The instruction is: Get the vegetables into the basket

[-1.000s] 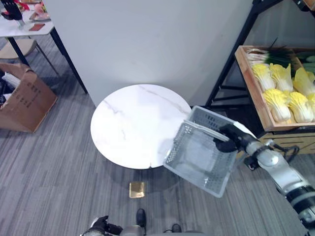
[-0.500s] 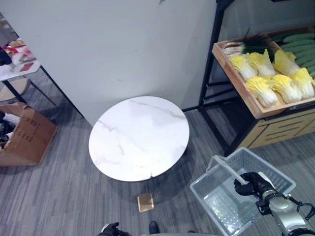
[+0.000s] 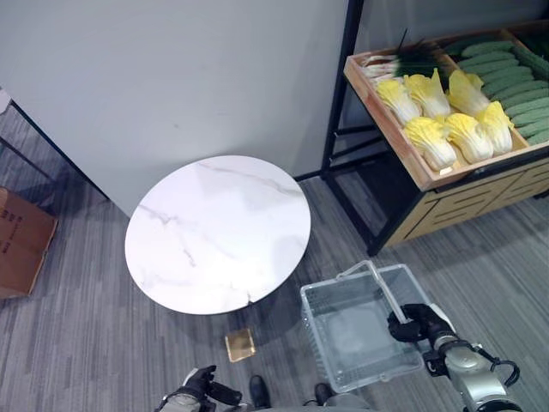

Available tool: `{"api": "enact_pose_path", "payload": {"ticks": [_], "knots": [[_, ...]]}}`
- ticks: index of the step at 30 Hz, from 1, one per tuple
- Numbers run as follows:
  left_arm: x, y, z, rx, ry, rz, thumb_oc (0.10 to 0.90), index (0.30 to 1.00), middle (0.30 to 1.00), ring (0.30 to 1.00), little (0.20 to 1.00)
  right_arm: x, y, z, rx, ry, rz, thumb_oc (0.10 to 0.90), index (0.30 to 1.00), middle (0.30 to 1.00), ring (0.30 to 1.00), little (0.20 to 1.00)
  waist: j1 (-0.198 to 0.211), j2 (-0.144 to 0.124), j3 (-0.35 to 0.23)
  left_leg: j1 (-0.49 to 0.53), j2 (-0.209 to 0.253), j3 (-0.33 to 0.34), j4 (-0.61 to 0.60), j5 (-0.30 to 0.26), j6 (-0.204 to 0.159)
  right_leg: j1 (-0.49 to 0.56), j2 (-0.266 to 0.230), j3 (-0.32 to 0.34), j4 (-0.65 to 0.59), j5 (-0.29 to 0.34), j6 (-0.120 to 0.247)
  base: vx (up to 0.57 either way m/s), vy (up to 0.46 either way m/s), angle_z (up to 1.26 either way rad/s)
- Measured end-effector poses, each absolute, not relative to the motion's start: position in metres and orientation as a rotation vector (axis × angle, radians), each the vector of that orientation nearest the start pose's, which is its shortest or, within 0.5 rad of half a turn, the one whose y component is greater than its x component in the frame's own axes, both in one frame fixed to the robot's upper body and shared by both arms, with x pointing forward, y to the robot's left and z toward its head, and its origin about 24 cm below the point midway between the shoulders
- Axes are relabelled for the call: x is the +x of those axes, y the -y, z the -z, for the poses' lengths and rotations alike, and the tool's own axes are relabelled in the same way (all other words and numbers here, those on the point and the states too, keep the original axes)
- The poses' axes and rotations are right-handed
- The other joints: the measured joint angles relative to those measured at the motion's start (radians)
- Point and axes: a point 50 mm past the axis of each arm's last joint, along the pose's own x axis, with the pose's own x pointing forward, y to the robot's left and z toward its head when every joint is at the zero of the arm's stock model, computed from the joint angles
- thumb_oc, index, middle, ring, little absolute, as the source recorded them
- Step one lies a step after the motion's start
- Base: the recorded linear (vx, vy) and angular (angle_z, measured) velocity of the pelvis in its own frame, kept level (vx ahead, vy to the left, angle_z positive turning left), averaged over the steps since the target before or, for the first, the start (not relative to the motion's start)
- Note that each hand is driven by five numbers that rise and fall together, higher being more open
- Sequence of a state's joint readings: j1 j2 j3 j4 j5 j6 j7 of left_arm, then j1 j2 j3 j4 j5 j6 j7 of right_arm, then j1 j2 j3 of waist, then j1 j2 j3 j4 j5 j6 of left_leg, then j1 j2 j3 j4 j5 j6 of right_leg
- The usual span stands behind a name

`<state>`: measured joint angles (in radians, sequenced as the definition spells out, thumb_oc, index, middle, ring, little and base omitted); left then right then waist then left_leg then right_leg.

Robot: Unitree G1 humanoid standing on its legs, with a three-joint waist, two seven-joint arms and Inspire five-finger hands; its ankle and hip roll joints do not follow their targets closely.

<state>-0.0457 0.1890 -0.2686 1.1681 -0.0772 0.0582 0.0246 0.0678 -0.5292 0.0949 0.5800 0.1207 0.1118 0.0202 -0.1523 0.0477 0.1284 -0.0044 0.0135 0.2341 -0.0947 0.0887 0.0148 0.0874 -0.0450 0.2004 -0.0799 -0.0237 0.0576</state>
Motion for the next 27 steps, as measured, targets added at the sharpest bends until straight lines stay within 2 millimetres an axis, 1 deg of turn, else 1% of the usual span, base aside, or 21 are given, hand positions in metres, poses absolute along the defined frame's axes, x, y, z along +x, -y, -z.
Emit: {"api": "enact_pose_path", "payload": {"ticks": [4,6,7,8,9,10,11,12,13,14,15,16,17,19,20,22,24,26,27], "knots": [[0.119,-0.201,0.16,0.302,-1.178,0.062,0.9,1.0,1.0,1.0,1.0,0.188,0.287,0.067,-0.379,-0.723,0.097,0.4,0.3,0.3,0.3,0.3,-0.014,0.001,0.031,0.004,0.009,0.095,0.005,-0.01,0.001,-0.061,0.01,0.098,0.04,0.008,0.013,-0.03,0.086,-0.73],[0.125,-0.204,0.157,0.316,-1.16,0.061,0.9,1.0,1.0,1.0,1.0,0.195,0.282,0.065,-0.37,-0.692,0.089,0.4,0.3,0.3,0.3,0.3,-0.023,0.001,0.057,0.006,0.014,0.158,0.004,-0.017,0.006,-0.088,0.011,0.149,0.046,0.02,0.032,-0.05,0.033,-0.91],[0.131,-0.204,0.155,0.334,-1.137,0.069,0.9,1.0,1.0,1.0,1.0,0.197,0.281,0.064,-0.368,-0.683,0.089,0.4,0.3,0.3,0.3,0.3,-0.043,0.0,0.078,0.008,0.015,0.192,0.0,-0.021,0.009,-0.102,0.01,0.166,0.045,0.032,0.048,-0.07,-0.057,-0.88],[0.133,-0.206,0.153,0.336,-1.124,0.066,0.9,1.0,1.0,1.0,1.0,0.199,0.279,0.064,-0.365,-0.678,0.09,0.4,0.3,0.3,0.3,0.3,-0.038,0.0,0.091,0.01,0.026,0.228,-0.001,-0.022,0.01,-0.121,0.011,0.156,0.051,0.038,0.074,-0.05,-0.072,-1.06],[0.135,-0.208,0.152,0.341,-1.113,0.062,0.9,1.0,1.0,1.0,1.0,0.2,0.277,0.064,-0.363,-0.673,0.087,0.4,0.3,0.3,0.3,0.3,-0.025,-0.002,0.102,0.011,0.033,0.265,0.0,-0.031,0.011,-0.144,-0.001,0.108,0.051,0.026,0.087,-0.1,-0.116,-1.05],[0.136,-0.209,0.152,0.344,-1.106,0.059,0.9,1.0,1.0,1.0,1.0,0.2,0.276,0.064,-0.362,-0.673,0.085,0.4,0.3,0.3,0.3,0.3,-0.019,-0.007,0.106,0.012,0.032,0.288,-0.001,-0.043,0.02,-0.164,-0.025,0.051,0.049,0.03,0.094,-0.07,-0.078,-1.05],[0.135,-0.211,0.152,0.345,-1.111,0.051,0.9,1.0,1.0,1.0,1.0,0.2,0.274,0.066,-0.36,-0.675,0.084,0.4,0.3,0.3,0.3,0.3,-0.011,-0.008,0.109,0.011,0.04,0.319,0.0,-0.044,0.017,-0.182,-0.058,-0.051,0.043,0.04,0.108,-0.12,-0.144,-1.03],[0.136,-0.212,0.151,0.339,-1.106,0.04,0.9,1.0,1.0,1.0,1.0,0.199,0.272,0.067,-0.367,-0.679,0.079,0.4,0.3,0.3,0.3,0.3,0.009,-0.008,0.115,0.015,0.053,0.358,0.001,-0.045,0.016,-0.21,-0.101,-0.236,0.044,0.04,0.101,-0.05,-0.125,-1.01],[0.138,-0.217,0.15,0.349,-1.105,0.021,0.9,1.0,1.0,1.0,1.0,0.198,0.266,0.07,-0.373,-0.686,0.057,0.4,0.3,0.3,0.3,0.3,0.019,-0.021,0.12,0.017,0.062,0.378,0.019,-0.048,0.0,-0.211,-0.175,-0.384,0.037,0.061,0.114,-0.04,-0.134,-1.16],[0.139,-0.227,0.147,0.351,-1.103,-0.021,0.9,1.0,1.0,1.0,1.0,0.199,0.254,0.074,-0.364,-0.69,0.025,0.4,0.3,0.3,0.3,0.3,0.051,-0.051,0.126,0.042,0.078,0.418,0.035,-0.043,-0.046,-0.212,-0.205,-0.487,0.043,0.141,0.104,0.03,-0.09,-0.8],[0.138,-0.229,0.148,0.343,-1.115,-0.041,0.9,1.0,1.0,1.0,1.0,0.2,0.249,0.076,-0.346,-0.689,0.022,0.4,0.3,0.3,0.3,0.3,0.054,-0.047,0.126,0.046,0.096,0.408,0.042,-0.041,-0.059,-0.192,-0.188,-0.479,0.036,0.179,0.084,0.06,-0.065,-0.56],[0.137,-0.226,0.15,0.343,-1.125,-0.042,0.9,1.0,1.0,1.0,1.0,0.199,0.248,0.076,-0.342,-0.69,0.017,0.4,0.3,0.3,0.3,0.3,0.056,-0.036,0.12,0.045,0.107,0.381,0.038,-0.035,-0.061,-0.181,-0.163,-0.477,0.014,0.189,0.069,0.07,-0.079,-0.2],[0.137,-0.224,0.15,0.34,-1.127,-0.04,0.9,1.0,1.0,1.0,1.0,0.201,0.248,0.076,-0.342,-0.687,0.019,0.4,0.3,0.3,0.3,0.3,0.055,-0.028,0.12,0.046,0.121,0.37,0.038,-0.03,-0.062,-0.179,-0.147,-0.476,0.012,0.186,0.062,0.05,-0.057,-0.12],[0.137,-0.222,0.151,0.328,-1.133,-0.046,0.9,1.0,1.0,1.0,1.0,0.198,0.252,0.076,-0.35,-0.693,0.027,0.4,0.3,0.3,0.3,0.3,0.051,-0.021,0.117,0.048,0.148,0.311,0.048,-0.021,-0.072,-0.164,-0.123,-0.482,0.013,0.178,0.047,0.06,-0.068,-0.02],[0.138,-0.215,0.152,0.321,-1.128,-0.028,0.9,1.0,1.0,1.0,1.0,0.198,0.26,0.073,-0.371,-0.691,0.044,0.4,0.3,0.3,0.3,0.3,0.037,-0.02,0.116,0.056,0.156,0.289,0.055,-0.014,-0.079,-0.144,-0.118,-0.481,0.013,0.171,0.039,0.09,-0.077,0.12],[0.139,-0.208,0.153,0.31,-1.119,-0.012,0.9,1.0,1.0,1.0,1.0,0.2,0.269,0.068,-0.382,-0.68,0.072,0.4,0.3,0.3,0.3,0.3,0.029,-0.02,0.114,0.071,0.154,0.279,0.048,-0.014,-0.079,-0.129,-0.116,-0.48,0.012,0.166,0.036,0.06,-0.027,0.14],[0.14,-0.206,0.153,0.327,-1.119,0.004,0.9,1.0,1.0,1.0,1.0,0.202,0.27,0.066,-0.385,-0.669,0.083,0.4,0.3,0.3,0.3,0.3,0.023,-0.022,0.109,0.079,0.147,0.273,0.043,-0.014,-0.079,-0.124,-0.121,-0.478,0.012,0.166,0.036,0.0,0.005,0.05],[0.14,-0.206,0.153,0.337,-1.121,0.009,0.9,1.0,1.0,1.0,1.0,0.202,0.269,0.066,-0.386,-0.668,0.081,0.4,0.3,0.3,0.3,0.3,0.02,-0.02,0.104,0.085,0.139,0.273,0.029,-0.014,-0.079,-0.127,-0.125,-0.476,0.015,0.166,0.036,-0.01,-0.016,-0.11],[0.138,-0.208,0.153,0.342,-1.134,0.004,0.9,1.0,1.0,1.0,1.0,0.204,0.263,0.067,-0.376,-0.664,0.063,0.4,0.3,0.3,0.3,0.3,0.019,-0.012,0.091,0.084,0.132,0.295,0.006,-0.019,-0.087,-0.181,-0.134,-0.444,0.068,0.155,0.05,-0.01,-0.035,-0.26]]}}
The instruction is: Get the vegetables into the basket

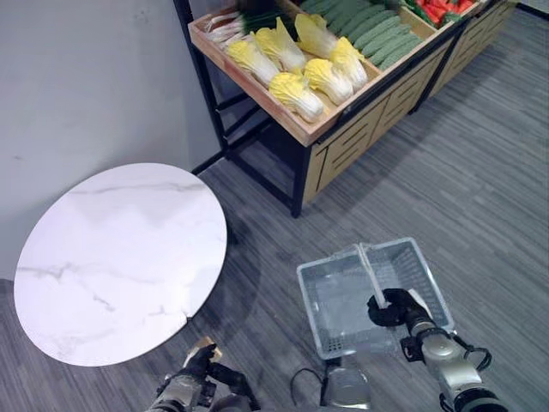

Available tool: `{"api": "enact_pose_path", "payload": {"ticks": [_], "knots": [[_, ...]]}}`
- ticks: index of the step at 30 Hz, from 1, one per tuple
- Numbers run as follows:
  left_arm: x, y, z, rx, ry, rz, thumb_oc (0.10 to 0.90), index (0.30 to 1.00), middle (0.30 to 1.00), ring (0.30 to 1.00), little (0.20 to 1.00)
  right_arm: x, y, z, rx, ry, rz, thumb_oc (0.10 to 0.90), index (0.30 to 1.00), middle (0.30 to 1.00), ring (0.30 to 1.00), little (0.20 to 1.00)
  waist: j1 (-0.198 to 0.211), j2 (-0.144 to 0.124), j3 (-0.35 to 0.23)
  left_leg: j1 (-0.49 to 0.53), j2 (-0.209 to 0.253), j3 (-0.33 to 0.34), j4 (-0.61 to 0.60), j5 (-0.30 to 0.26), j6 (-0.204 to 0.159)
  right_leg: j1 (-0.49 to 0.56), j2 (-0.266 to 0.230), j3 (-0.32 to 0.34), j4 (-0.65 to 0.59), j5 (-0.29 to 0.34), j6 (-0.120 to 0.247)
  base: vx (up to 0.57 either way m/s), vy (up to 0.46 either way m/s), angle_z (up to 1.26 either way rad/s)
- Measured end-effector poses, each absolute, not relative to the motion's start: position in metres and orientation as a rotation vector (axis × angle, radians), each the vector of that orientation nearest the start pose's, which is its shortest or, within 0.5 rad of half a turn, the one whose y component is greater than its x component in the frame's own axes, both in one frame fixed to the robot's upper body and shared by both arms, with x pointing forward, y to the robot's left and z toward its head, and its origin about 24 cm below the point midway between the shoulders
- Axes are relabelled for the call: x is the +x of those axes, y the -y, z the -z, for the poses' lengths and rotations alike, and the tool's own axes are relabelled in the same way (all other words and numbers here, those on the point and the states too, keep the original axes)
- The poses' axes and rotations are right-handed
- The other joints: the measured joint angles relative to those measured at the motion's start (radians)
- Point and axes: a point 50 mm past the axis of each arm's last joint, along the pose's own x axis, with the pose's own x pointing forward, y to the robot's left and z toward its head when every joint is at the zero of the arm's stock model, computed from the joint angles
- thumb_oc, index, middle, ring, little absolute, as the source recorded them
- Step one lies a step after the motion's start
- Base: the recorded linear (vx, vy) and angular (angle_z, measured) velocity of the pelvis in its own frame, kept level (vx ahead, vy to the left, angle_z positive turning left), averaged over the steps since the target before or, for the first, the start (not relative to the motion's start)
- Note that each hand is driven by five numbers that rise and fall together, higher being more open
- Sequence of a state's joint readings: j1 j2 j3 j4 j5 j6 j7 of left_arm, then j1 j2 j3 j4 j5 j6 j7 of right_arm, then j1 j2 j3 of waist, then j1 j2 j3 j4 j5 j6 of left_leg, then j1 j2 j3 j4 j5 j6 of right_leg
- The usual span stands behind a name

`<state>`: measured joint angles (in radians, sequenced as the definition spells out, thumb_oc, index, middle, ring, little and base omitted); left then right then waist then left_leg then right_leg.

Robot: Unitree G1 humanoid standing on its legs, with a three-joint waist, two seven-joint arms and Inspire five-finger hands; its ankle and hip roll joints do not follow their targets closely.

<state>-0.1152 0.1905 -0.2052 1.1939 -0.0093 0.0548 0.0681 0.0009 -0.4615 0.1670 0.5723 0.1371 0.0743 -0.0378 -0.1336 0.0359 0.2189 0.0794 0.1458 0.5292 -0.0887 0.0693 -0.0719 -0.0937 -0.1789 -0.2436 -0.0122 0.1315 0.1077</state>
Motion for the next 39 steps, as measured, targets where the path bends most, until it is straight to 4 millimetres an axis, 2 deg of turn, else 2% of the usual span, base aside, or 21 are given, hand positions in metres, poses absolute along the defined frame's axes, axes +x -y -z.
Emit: {"api": "enact_pose_path", "payload": {"ticks": [4,8,10,11,12,13,15,16,17,19,20,22,23,24,25,27,34,36,37,38,39], "knots": [[0.126,-0.215,0.156,0.356,-1.169,-0.019,0.9,1.0,1.0,1.0,1.0,0.201,0.252,0.073,-0.372,-0.679,0.025,0.4,0.3,0.3,0.3,0.3,-0.007,-0.015,-0.01,-0.004,-0.015,0.042,0.0,-0.006,-0.006,-0.052,-0.016,0.037,0.03,-0.008,0.022,0.0,-0.086,-0.34],[0.125,-0.217,0.156,0.363,-1.175,-0.03,0.9,1.0,1.0,1.0,1.0,0.189,0.243,0.084,-0.355,-0.719,0.0,0.4,0.3,0.3,0.3,0.3,-0.018,-0.015,-0.031,-0.052,0.0,0.029,-0.001,0.005,-0.003,-0.086,-0.006,0.033,0.015,0.001,0.021,0.05,-0.116,0.03],[0.126,-0.215,0.156,0.353,-1.174,-0.031,0.9,1.0,1.0,1.0,1.0,0.186,0.239,0.087,-0.336,-0.731,-0.003,0.4,0.3,0.3,0.3,0.3,-0.017,-0.001,-0.04,-0.069,0.02,0.024,0.0,0.021,-0.021,-0.084,0.017,0.025,-0.018,0.014,0.014,0.12,-0.231,0.08],[0.126,-0.212,0.157,0.346,-1.174,-0.03,0.9,1.0,1.0,1.0,1.0,0.183,0.241,0.088,-0.336,-0.74,0.007,0.4,0.3,0.3,0.3,0.3,-0.022,0.02,-0.052,-0.086,0.036,0.008,0.0,0.03,-0.026,-0.083,0.032,0.008,-0.03,0.013,0.008,0.18,-0.35,0.22],[0.125,-0.212,0.157,0.357,-1.176,-0.05,0.9,1.0,1.0,1.0,1.0,0.181,0.238,0.09,-0.336,-0.738,0.012,0.4,0.3,0.3,0.3,0.3,-0.017,0.031,-0.05,-0.102,0.061,-0.008,0.037,0.031,-0.028,-0.085,0.056,-0.004,-0.022,-0.003,-0.013,0.2,-0.287,0.2],[0.126,-0.213,0.157,0.361,-1.172,-0.068,0.9,1.0,1.0,1.0,1.0,0.181,0.237,0.09,-0.338,-0.733,0.005,0.4,0.3,0.3,0.3,0.3,-0.006,0.029,-0.049,-0.115,0.069,-0.033,0.069,0.032,-0.029,-0.087,0.064,-0.002,-0.025,-0.008,-0.021,0.13,-0.107,-0.04],[0.128,-0.212,0.157,0.328,-1.167,-0.106,0.9,1.0,1.0,1.0,1.0,0.18,0.237,0.09,-0.341,-0.728,0.0,0.4,0.3,0.3,0.3,0.3,0.025,0.014,-0.041,-0.14,0.079,-0.17,0.161,0.034,-0.03,-0.072,0.067,0.033,-0.044,-0.012,-0.045,0.13,0.0,-0.37],[0.127,-0.207,0.158,0.3,-1.169,-0.114,0.9,1.0,1.0,1.0,1.0,0.184,0.239,0.087,-0.352,-0.708,0.002,0.4,0.3,0.3,0.3,0.3,0.041,-0.004,-0.035,-0.168,0.064,-0.279,0.195,0.014,-0.045,-0.058,0.056,0.074,-0.072,0.012,-0.066,0.16,0.011,-0.58],[0.13,-0.203,0.157,0.285,-1.156,-0.114,0.9,1.0,1.0,1.0,1.0,0.19,0.239,0.083,-0.364,-0.689,0.002,0.4,0.3,0.3,0.3,0.3,0.047,-0.015,-0.029,-0.175,0.027,-0.371,0.154,-0.028,-0.09,-0.071,0.043,0.099,-0.076,0.014,-0.062,0.15,0.018,-0.6],[0.14,-0.199,0.155,0.282,-1.131,-0.114,0.9,1.0,1.0,1.0,1.0,0.196,0.238,0.082,-0.377,-0.682,-0.006,0.4,0.3,0.3,0.3,0.3,0.053,-0.041,-0.012,-0.189,-0.019,-0.504,0.019,-0.027,-0.094,-0.085,0.044,0.141,-0.076,0.016,-0.059,0.13,0.047,-0.59],[0.142,-0.199,0.154,0.282,-1.12,-0.115,0.9,1.0,1.0,1.0,1.0,0.195,0.237,0.084,-0.375,-0.693,-0.006,0.4,0.3,0.3,0.3,0.3,0.061,-0.051,-0.007,-0.203,-0.02,-0.507,0.027,-0.024,-0.089,-0.084,0.059,0.153,-0.077,0.016,-0.059,0.07,0.091,-0.66],[0.143,-0.199,0.154,0.254,-1.118,-0.131,0.9,1.0,1.0,1.0,1.0,0.191,0.239,0.087,-0.377,-0.708,-0.003,0.4,0.3,0.3,0.3,0.3,0.064,-0.05,0.005,-0.217,-0.025,-0.486,0.054,0.007,-0.045,-0.062,0.093,0.167,-0.081,0.02,-0.051,0.0,0.208,-0.72],[0.147,-0.211,0.15,0.271,-1.1,-0.161,0.9,1.0,1.0,1.0,1.0,0.189,0.231,0.09,-0.352,-0.708,-0.01,0.4,0.3,0.3,0.3,0.3,0.062,-0.105,0.017,-0.196,-0.057,-0.459,0.046,0.011,-0.012,-0.065,0.062,0.193,-0.076,0.025,-0.031,-0.05,0.334,-0.71],[0.151,-0.216,0.148,0.282,-1.093,-0.169,0.9,1.0,1.0,1.0,1.0,0.178,0.23,0.099,-0.334,-0.752,-0.002,0.4,0.3,0.3,0.3,0.3,0.055,-0.138,0.021,-0.187,-0.098,-0.431,0.035,0.017,0.017,-0.078,0.029,0.214,-0.067,0.054,-0.007,-0.06,0.349,-0.84],[0.149,-0.217,0.148,0.281,-1.098,-0.173,0.9,1.0,1.0,1.0,1.0,0.173,0.229,0.105,-0.331,-0.788,-0.004,0.4,0.3,0.3,0.3,0.3,0.068,-0.142,0.022,-0.162,-0.122,-0.39,0.022,0.007,0.039,-0.082,0.003,0.243,-0.064,0.057,0.009,-0.03,0.193,-0.69],[0.144,-0.226,0.148,0.294,-1.107,-0.192,0.9,1.0,1.0,1.0,1.0,0.177,0.224,0.105,-0.321,-0.782,-0.012,0.4,0.3,0.3,0.3,0.3,0.072,-0.139,0.026,-0.143,-0.143,-0.351,0.021,-0.007,0.053,-0.084,-0.013,0.265,-0.063,0.065,0.02,-0.02,0.102,-0.57],[0.141,-0.255,0.141,0.363,-1.107,-0.237,0.9,1.0,1.0,1.0,1.0,0.188,0.214,0.105,-0.303,-0.772,-0.039,0.4,0.3,0.3,0.3,0.3,0.069,-0.147,0.031,-0.11,-0.161,-0.283,0.045,-0.047,0.062,-0.09,-0.013,0.304,-0.052,0.072,0.034,-0.05,0.121,-0.34],[0.139,-0.252,0.143,0.361,-1.115,-0.219,0.9,1.0,1.0,1.0,1.0,0.192,0.214,0.103,-0.31,-0.761,-0.041,0.4,0.3,0.3,0.3,0.3,0.052,-0.154,0.035,-0.1,-0.167,-0.212,0.072,-0.08,0.071,-0.116,-0.007,0.347,-0.04,0.109,0.067,-0.16,0.082,-1.18],[0.139,-0.252,0.143,0.36,-1.11,-0.219,0.9,1.0,1.0,1.0,1.0,0.205,0.208,0.097,-0.321,-0.727,-0.067,0.4,0.3,0.3,0.3,0.3,0.057,-0.154,0.047,-0.107,-0.135,-0.146,0.085,-0.101,0.089,-0.157,0.009,0.317,-0.056,0.196,0.11,-0.14,0.023,-1.08],[0.142,-0.25,0.142,0.359,-1.102,-0.215,0.9,1.0,1.0,1.0,1.0,0.201,0.209,0.099,-0.32,-0.736,-0.07,0.4,0.3,0.3,0.3,0.3,0.046,-0.146,0.049,-0.113,-0.126,-0.142,0.086,-0.088,0.11,-0.149,0.009,0.27,-0.061,0.186,0.115,-0.18,0.046,-0.87],[0.149,-0.248,0.14,0.356,-1.075,-0.208,0.9,1.0,1.0,1.0,1.0,0.198,0.21,0.101,-0.325,-0.748,-0.064,0.4,0.3,0.3,0.3,0.3,0.059,-0.123,0.059,-0.115,-0.103,-0.131,0.079,-0.08,0.111,-0.155,0.008,0.157,0.008,0.113,0.074,-0.11,0.037,-0.31]]}}
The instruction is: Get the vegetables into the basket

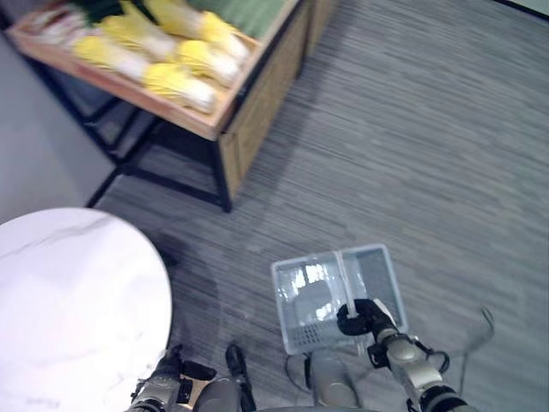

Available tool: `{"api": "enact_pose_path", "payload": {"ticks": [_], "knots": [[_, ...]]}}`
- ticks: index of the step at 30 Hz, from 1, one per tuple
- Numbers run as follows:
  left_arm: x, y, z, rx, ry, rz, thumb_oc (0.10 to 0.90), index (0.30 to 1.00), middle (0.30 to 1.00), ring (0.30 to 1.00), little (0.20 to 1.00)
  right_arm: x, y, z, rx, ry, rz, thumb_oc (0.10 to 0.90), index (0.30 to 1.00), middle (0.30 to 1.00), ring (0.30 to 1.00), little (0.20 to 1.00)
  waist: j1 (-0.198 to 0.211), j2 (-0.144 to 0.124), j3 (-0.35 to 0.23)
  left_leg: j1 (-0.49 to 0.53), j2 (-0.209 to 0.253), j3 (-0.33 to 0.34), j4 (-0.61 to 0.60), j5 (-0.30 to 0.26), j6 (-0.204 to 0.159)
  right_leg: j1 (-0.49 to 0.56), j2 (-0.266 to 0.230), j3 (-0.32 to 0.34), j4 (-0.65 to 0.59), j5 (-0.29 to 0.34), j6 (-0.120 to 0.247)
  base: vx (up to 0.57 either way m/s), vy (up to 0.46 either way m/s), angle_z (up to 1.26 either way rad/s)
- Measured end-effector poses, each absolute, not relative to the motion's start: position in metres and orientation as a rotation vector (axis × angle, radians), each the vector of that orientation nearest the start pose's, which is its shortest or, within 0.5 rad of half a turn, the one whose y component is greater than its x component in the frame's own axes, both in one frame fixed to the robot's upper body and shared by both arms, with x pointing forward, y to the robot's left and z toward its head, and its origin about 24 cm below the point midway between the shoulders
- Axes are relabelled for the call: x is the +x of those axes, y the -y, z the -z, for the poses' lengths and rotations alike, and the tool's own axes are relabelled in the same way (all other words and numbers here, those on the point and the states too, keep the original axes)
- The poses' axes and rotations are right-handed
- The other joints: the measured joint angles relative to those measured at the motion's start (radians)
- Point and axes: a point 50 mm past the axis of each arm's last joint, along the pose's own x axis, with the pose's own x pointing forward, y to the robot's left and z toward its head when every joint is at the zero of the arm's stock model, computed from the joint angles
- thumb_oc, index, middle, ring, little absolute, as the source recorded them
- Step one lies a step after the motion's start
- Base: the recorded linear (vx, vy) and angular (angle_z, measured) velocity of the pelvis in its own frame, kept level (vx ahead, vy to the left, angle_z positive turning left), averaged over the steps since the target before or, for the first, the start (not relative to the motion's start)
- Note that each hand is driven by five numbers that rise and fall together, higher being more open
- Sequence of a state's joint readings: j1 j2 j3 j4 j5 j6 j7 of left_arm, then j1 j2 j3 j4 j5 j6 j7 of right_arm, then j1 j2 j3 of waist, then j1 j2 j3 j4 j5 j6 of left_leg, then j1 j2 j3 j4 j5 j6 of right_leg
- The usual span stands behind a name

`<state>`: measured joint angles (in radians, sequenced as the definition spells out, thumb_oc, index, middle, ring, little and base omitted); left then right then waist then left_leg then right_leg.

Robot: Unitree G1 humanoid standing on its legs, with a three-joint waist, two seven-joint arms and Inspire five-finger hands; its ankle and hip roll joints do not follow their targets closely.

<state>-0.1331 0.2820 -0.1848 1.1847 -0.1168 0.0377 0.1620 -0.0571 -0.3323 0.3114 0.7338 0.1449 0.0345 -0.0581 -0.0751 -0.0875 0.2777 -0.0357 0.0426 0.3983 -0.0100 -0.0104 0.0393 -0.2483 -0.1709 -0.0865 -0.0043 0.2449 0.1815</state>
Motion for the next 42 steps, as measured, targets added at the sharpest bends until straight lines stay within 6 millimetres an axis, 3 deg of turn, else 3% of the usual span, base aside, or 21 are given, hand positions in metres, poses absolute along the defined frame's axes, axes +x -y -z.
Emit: {"api": "enact_pose_path", "payload": {"ticks": [1,2,3,5,6,7,8,9,10,12,18,24,28,29,31,32,33,34,36,39,42], "knots": [[0.153,-0.246,0.138,0.352,-1.053,-0.197,0.9,1.0,1.0,1.0,1.0,0.198,0.21,0.1,-0.333,-0.746,-0.07,0.4,0.3,0.3,0.3,0.3,0.025,0.005,0.001,0.008,0.021,0.014,-0.01,0.015,-0.014,0.007,0.001,-0.049,0.058,-0.038,-0.006,-0.18,0.049,-0.25],[0.158,-0.246,0.136,0.35,-1.039,-0.194,0.9,1.0,1.0,1.0,1.0,0.197,0.209,0.101,-0.34,-0.749,-0.085,0.4,0.3,0.3,0.3,0.3,0.035,0.023,0.011,0.003,0.038,0.007,-0.002,0.023,-0.025,0.04,-0.002,-0.031,0.087,-0.074,0.012,-0.19,0.044,-0.2],[0.162,-0.246,0.134,0.353,-1.031,-0.19,0.9,1.0,1.0,1.0,1.0,0.197,0.207,0.101,-0.336,-0.75,-0.094,0.4,0.3,0.3,0.3,0.3,0.044,0.018,0.009,0.004,0.045,0.003,0.003,0.028,-0.033,0.07,-0.008,-0.026,0.11,-0.124,0.0,-0.17,0.016,-0.01],[0.163,-0.249,0.133,0.363,-1.036,-0.19,0.9,1.0,1.0,1.0,1.0,0.203,0.201,0.1,-0.352,-0.735,-0.121,0.4,0.3,0.3,0.3,0.3,0.084,0.011,0.01,-0.001,0.05,0.038,0.04,0.02,-0.031,0.091,0.016,-0.069,0.055,-0.078,-0.043,-0.12,-0.037,-0.64],[0.158,-0.25,0.135,0.361,-1.05,-0.192,0.9,1.0,1.0,1.0,1.0,0.21,0.197,0.096,-0.365,-0.711,-0.14,0.4,0.3,0.3,0.3,0.3,0.097,0.01,0.009,-0.003,0.039,0.048,0.039,0.008,-0.02,0.097,0.023,-0.068,0.005,-0.047,-0.041,-0.09,-0.067,-1.58],[0.146,-0.249,0.14,0.352,-1.09,-0.196,0.9,1.0,1.0,1.0,1.0,0.222,0.193,0.087,-0.377,-0.663,-0.159,0.4,0.3,0.3,0.3,0.3,0.121,0.024,0.005,0.018,0.02,0.041,-0.036,0.013,-0.009,0.103,0.033,-0.054,-0.092,-0.025,0.014,-0.03,-0.086,-1.36],[0.149,-0.246,0.141,0.31,-1.095,-0.222,0.9,1.0,1.0,1.0,1.0,0.228,0.191,0.083,-0.383,-0.645,-0.161,0.4,0.3,0.3,0.3,0.3,0.107,0.04,0.013,0.018,0.037,0.052,-0.042,0.03,-0.021,0.105,0.024,-0.128,-0.044,-0.11,-0.053,0.04,-0.078,-0.93],[0.149,-0.243,0.141,0.296,-1.094,-0.222,0.9,1.0,1.0,1.0,1.0,0.216,0.196,0.091,-0.391,-0.691,-0.165,0.4,0.3,0.3,0.3,0.3,0.122,0.051,0.005,0.023,0.06,0.051,-0.03,0.034,-0.044,0.129,0.013,-0.195,0.019,-0.146,-0.056,0.06,-0.113,-0.22],[0.144,-0.248,0.142,0.302,-1.098,-0.235,0.9,1.0,1.0,1.0,1.0,0.204,0.194,0.1,-0.386,-0.742,-0.182,0.4,0.3,0.3,0.3,0.3,0.144,0.025,-0.01,0.031,0.059,0.054,-0.008,0.03,-0.075,0.188,0.014,-0.172,-0.011,-0.16,-0.053,0.03,-0.095,-0.07],[0.136,-0.244,0.146,0.285,-1.12,-0.228,0.9,1.0,1.0,1.0,1.0,0.193,0.2,0.107,-0.393,-0.779,-0.167,0.4,0.3,0.3,0.3,0.3,0.128,0.036,-0.022,0.045,0.095,0.042,0.003,0.04,-0.09,0.22,0.043,-0.18,-0.021,-0.164,-0.07,-0.01,-0.109,0.03],[0.128,-0.237,0.15,0.293,-1.154,-0.192,0.9,1.0,1.0,1.0,1.0,0.173,0.225,0.115,-0.413,-0.86,-0.085,0.4,0.3,0.3,0.3,0.3,0.084,0.048,-0.071,0.045,0.117,0.025,0.0,0.053,-0.105,0.231,0.064,-0.193,-0.034,-0.166,-0.084,-0.01,-0.109,0.06],[0.127,-0.234,0.151,0.301,-1.161,-0.168,0.9,1.0,1.0,1.0,1.0,0.147,0.235,0.129,-0.413,-0.961,-0.046,0.4,0.3,0.3,0.3,0.3,0.081,0.065,-0.108,0.037,0.128,0.016,0.007,0.058,-0.111,0.229,0.078,-0.194,-0.036,-0.169,-0.091,0.0,-0.157,0.02],[0.126,-0.236,0.152,0.312,-1.17,-0.167,0.9,1.0,1.0,1.0,1.0,0.142,0.239,0.133,-0.415,-0.995,-0.021,0.4,0.3,0.3,0.3,0.3,0.077,0.068,-0.109,-0.004,0.15,-0.009,0.09,0.059,-0.112,0.222,0.091,-0.196,-0.03,-0.186,-0.108,0.02,-0.075,0.05],[0.13,-0.238,0.15,0.314,-1.158,-0.17,0.9,1.0,1.0,1.0,1.0,0.141,0.24,0.134,-0.417,-1.005,-0.018,0.4,0.3,0.3,0.3,0.3,0.083,0.059,-0.107,-0.023,0.151,-0.046,0.136,0.059,-0.113,0.225,0.081,-0.19,-0.035,-0.194,-0.123,0.07,0.038,-0.08],[0.133,-0.235,0.15,0.307,-1.142,-0.16,0.9,1.0,1.0,1.0,1.0,0.142,0.246,0.135,-0.439,-1.028,-0.005,0.4,0.3,0.3,0.3,0.3,0.103,0.042,-0.102,-0.061,0.118,-0.242,0.183,0.019,-0.146,0.243,0.072,-0.152,-0.054,-0.18,-0.143,0.08,0.045,-0.3],[0.134,-0.23,0.15,0.311,-1.132,-0.139,0.9,1.0,1.0,1.0,1.0,0.143,0.25,0.134,-0.449,-1.03,0.009,0.4,0.3,0.3,0.3,0.3,0.117,0.043,-0.102,-0.055,0.081,-0.351,0.102,0.015,-0.166,0.234,0.067,-0.122,-0.066,-0.176,-0.142,0.05,0.032,-0.45],[0.135,-0.226,0.151,0.31,-1.127,-0.126,0.9,1.0,1.0,1.0,1.0,0.143,0.254,0.134,-0.457,-1.033,0.017,0.4,0.3,0.3,0.3,0.3,0.117,0.046,-0.1,-0.061,0.073,-0.382,0.054,0.022,-0.179,0.226,0.067,-0.111,-0.068,-0.175,-0.142,0.06,0.142,-0.64],[0.136,-0.222,0.151,0.301,-1.126,-0.12,0.9,1.0,1.0,1.0,1.0,0.147,0.257,0.132,-0.464,-1.033,0.023,0.4,0.3,0.3,0.3,0.3,0.108,0.067,-0.097,-0.077,0.081,-0.344,0.037,0.061,-0.16,0.222,0.083,-0.107,-0.071,-0.154,-0.133,0.05,0.126,-0.51],[0.133,-0.221,0.153,0.3,-1.139,-0.115,0.9,1.0,1.0,1.0,1.0,0.143,0.255,0.135,-0.453,-1.052,0.028,0.4,0.3,0.3,0.3,0.3,0.095,0.079,-0.102,-0.055,0.08,-0.323,0.03,0.079,-0.129,0.219,0.09,-0.076,-0.069,-0.156,-0.13,0.04,0.133,-0.58],[0.136,-0.225,0.151,0.318,-1.132,-0.111,0.9,1.0,1.0,1.0,1.0,0.141,0.251,0.137,-0.423,-1.049,0.031,0.4,0.3,0.3,0.3,0.3,0.078,0.05,-0.093,-0.042,0.035,-0.279,-0.004,0.09,-0.091,0.209,0.047,-0.048,-0.071,-0.14,-0.094,0.02,0.121,-0.32],[0.134,-0.225,0.152,0.312,-1.141,-0.105,0.9,1.0,1.0,1.0,1.0,0.134,0.249,0.141,-0.407,-1.079,0.035,0.4,0.3,0.3,0.3,0.3,0.083,0.048,-0.094,-0.022,0.01,-0.258,-0.019,0.085,-0.076,0.211,0.027,-0.031,-0.071,-0.129,-0.074,-0.01,0.123,-0.2]]}}
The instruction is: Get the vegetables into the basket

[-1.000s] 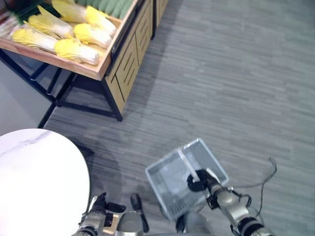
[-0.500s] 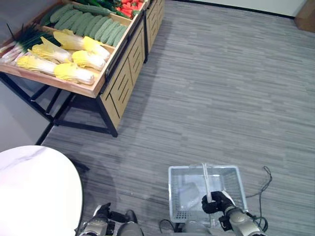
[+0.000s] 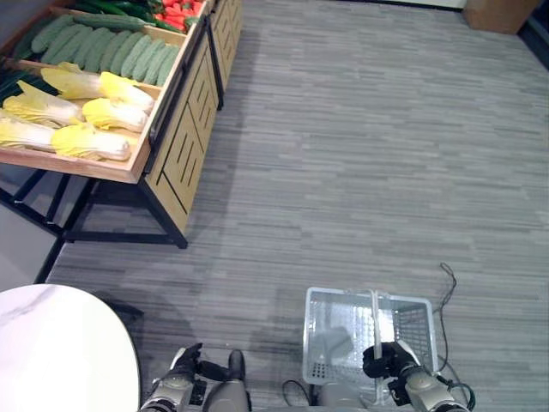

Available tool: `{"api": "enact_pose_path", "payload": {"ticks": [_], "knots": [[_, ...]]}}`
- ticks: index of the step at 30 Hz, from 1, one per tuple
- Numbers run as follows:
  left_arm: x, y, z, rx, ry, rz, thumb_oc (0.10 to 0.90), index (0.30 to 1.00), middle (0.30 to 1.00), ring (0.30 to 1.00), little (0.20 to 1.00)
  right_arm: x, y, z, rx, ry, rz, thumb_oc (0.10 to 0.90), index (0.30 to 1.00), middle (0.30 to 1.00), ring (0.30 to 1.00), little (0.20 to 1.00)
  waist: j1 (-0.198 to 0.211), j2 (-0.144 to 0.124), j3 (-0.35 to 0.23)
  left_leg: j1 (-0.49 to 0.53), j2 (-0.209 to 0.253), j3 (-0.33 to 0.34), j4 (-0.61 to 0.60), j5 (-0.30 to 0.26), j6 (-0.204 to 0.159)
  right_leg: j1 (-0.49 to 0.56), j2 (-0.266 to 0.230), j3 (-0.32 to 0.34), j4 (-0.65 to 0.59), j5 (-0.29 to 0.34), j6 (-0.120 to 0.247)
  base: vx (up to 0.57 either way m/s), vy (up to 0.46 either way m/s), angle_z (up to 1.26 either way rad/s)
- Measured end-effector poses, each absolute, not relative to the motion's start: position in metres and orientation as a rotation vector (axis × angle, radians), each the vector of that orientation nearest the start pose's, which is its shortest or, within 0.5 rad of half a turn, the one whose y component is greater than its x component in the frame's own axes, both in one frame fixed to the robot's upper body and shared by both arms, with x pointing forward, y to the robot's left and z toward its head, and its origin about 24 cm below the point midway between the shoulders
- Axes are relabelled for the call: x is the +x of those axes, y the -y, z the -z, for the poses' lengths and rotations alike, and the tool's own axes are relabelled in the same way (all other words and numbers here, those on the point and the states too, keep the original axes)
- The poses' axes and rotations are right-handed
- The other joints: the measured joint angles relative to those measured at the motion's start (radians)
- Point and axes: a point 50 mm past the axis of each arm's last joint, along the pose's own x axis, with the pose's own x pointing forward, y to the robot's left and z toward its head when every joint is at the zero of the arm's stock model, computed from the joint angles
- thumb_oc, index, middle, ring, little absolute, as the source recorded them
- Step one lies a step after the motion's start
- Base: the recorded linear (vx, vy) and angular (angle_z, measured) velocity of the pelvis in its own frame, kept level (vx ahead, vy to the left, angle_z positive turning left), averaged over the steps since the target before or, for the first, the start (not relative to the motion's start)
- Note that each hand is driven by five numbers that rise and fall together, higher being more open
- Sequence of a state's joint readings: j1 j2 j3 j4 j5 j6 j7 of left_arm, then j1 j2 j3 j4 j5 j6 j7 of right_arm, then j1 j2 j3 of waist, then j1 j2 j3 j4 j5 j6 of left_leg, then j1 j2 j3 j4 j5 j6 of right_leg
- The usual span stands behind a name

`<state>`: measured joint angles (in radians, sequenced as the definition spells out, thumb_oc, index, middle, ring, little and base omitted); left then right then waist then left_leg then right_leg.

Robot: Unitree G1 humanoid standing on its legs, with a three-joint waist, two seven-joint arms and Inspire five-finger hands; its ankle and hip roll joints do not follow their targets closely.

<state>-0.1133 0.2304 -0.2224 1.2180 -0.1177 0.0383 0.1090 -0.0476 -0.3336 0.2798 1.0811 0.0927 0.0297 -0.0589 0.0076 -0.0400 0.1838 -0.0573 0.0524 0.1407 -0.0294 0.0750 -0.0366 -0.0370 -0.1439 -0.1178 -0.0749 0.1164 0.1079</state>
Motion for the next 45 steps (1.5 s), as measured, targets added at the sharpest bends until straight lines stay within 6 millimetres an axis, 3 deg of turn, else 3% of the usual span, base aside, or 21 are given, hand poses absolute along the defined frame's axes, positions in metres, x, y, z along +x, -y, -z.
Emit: {"api": "enact_pose_path", "payload": {"ticks": [6,12,18,30,32,35,36,37,39,41,42,44,45], "knots": [[0.137,-0.238,0.148,0.386,-1.135,-0.096,0.9,1.0,1.0,1.0,1.0,0.14,0.24,0.144,-0.388,-1.1,0.014,0.4,0.3,0.3,0.3,0.3,0.003,-0.006,0.004,0.052,-0.022,0.061,-0.044,-0.009,0.014,-0.008,-0.015,0.051,0.007,0.008,0.013,0.0,0.071,-0.25],[0.135,-0.24,0.148,0.416,-1.144,-0.08,0.9,1.0,1.0,1.0,1.0,0.136,0.243,0.147,-0.406,-1.133,0.018,0.4,0.3,0.3,0.3,0.3,-0.007,-0.021,0.004,0.078,-0.015,0.063,-0.059,-0.01,0.012,0.018,-0.007,0.054,-0.008,0.004,0.018,0.02,0.006,-0.04],[0.13,-0.238,0.15,0.408,-1.154,-0.068,0.9,1.0,1.0,1.0,1.0,0.129,0.23,0.152,-0.38,-1.15,-0.009,0.4,0.3,0.3,0.3,0.3,-0.009,-0.048,-0.016,0.102,0.002,0.06,-0.059,-0.012,0.002,0.042,0.01,0.052,-0.011,-0.004,0.012,0.05,0.001,0.0],[0.118,-0.241,0.153,0.413,-1.196,-0.088,0.9,1.0,1.0,1.0,1.0,0.117,0.234,0.155,-0.366,-1.193,0.014,0.4,0.3,0.3,0.3,0.3,0.004,-0.059,-0.069,0.075,-0.016,0.061,-0.059,-0.019,0.006,0.013,0.0,0.055,-0.008,-0.004,0.016,0.02,0.063,0.0],[0.118,-0.242,0.153,0.409,-1.202,-0.092,0.9,1.0,1.0,1.0,1.0,0.122,0.236,0.154,-0.368,-1.182,0.015,0.4,0.3,0.3,0.3,0.3,0.004,-0.063,-0.068,0.065,-0.026,0.069,-0.059,-0.031,0.02,-0.017,-0.009,0.065,0.022,-0.005,0.021,0.14,0.187,-0.18],[0.124,-0.24,0.152,0.4,-1.193,-0.088,0.9,1.0,1.0,1.0,1.0,0.14,0.238,0.147,-0.364,-1.132,0.03,0.4,0.3,0.3,0.3,0.3,0.001,-0.041,-0.045,0.067,-0.007,0.08,-0.065,-0.044,0.035,-0.13,-0.005,0.076,0.221,-0.006,0.031,0.23,0.111,-0.23],[0.125,-0.238,0.153,0.392,-1.192,-0.084,0.9,1.0,1.0,1.0,1.0,0.147,0.241,0.144,-0.366,-1.107,0.044,0.4,0.3,0.3,0.3,0.3,-0.004,-0.025,-0.029,0.079,0.001,0.077,-0.066,-0.041,0.044,-0.182,-0.001,0.081,0.322,-0.022,0.049,0.21,0.026,0.11],[0.125,-0.236,0.153,0.39,-1.194,-0.079,0.9,1.0,1.0,1.0,1.0,0.148,0.244,0.142,-0.369,-1.101,0.049,0.4,0.3,0.3,0.3,0.3,-0.024,-0.017,-0.024,0.091,-0.006,0.059,-0.065,-0.047,0.053,-0.201,-0.005,0.096,0.333,-0.05,0.083,0.29,-0.009,0.24],[0.124,-0.241,0.152,0.407,-1.2,-0.08,0.9,1.0,1.0,1.0,1.0,0.147,0.244,0.142,-0.36,-1.095,0.05,0.4,0.3,0.3,0.3,0.3,-0.022,-0.045,-0.021,0.093,-0.024,0.043,-0.065,-0.055,0.063,-0.245,-0.015,0.115,0.256,-0.052,0.086,0.4,-0.042,0.39],[0.127,-0.243,0.151,0.398,-1.2,-0.094,0.9,1.0,1.0,1.0,1.0,0.151,0.244,0.141,-0.351,-1.083,0.06,0.4,0.3,0.3,0.3,0.3,-0.048,-0.045,-0.01,0.081,-0.024,-0.003,-0.063,-0.054,0.066,-0.251,-0.012,0.122,0.124,-0.046,0.089,0.4,-0.067,0.67],[0.124,-0.242,0.153,0.39,-1.214,-0.093,0.9,1.0,1.0,1.0,1.0,0.151,0.243,0.141,-0.338,-1.081,0.065,0.4,0.3,0.3,0.3,0.3,-0.056,-0.039,0.005,0.103,-0.022,-0.026,-0.06,-0.062,0.059,-0.246,-0.01,0.111,0.047,-0.001,0.084,0.43,-0.1,0.7],[0.118,-0.245,0.154,0.381,-1.239,-0.111,0.9,1.0,1.0,1.0,1.0,0.151,0.243,0.141,-0.332,-1.08,0.07,0.4,0.3,0.3,0.3,0.3,-0.065,-0.039,0.007,0.126,-0.006,-0.061,-0.066,-0.086,0.022,-0.238,0.001,0.079,0.009,0.009,0.082,0.31,-0.119,0.64],[0.115,-0.246,0.154,0.383,-1.248,-0.115,0.9,1.0,1.0,1.0,1.0,0.146,0.242,0.143,-0.322,-1.093,0.074,0.4,0.3,0.3,0.3,0.3,-0.071,-0.054,0.0,0.147,0.004,-0.086,-0.066,-0.103,-0.006,-0.211,0.005,0.061,0.007,-0.011,0.082,0.23,-0.13,0.67]]}}
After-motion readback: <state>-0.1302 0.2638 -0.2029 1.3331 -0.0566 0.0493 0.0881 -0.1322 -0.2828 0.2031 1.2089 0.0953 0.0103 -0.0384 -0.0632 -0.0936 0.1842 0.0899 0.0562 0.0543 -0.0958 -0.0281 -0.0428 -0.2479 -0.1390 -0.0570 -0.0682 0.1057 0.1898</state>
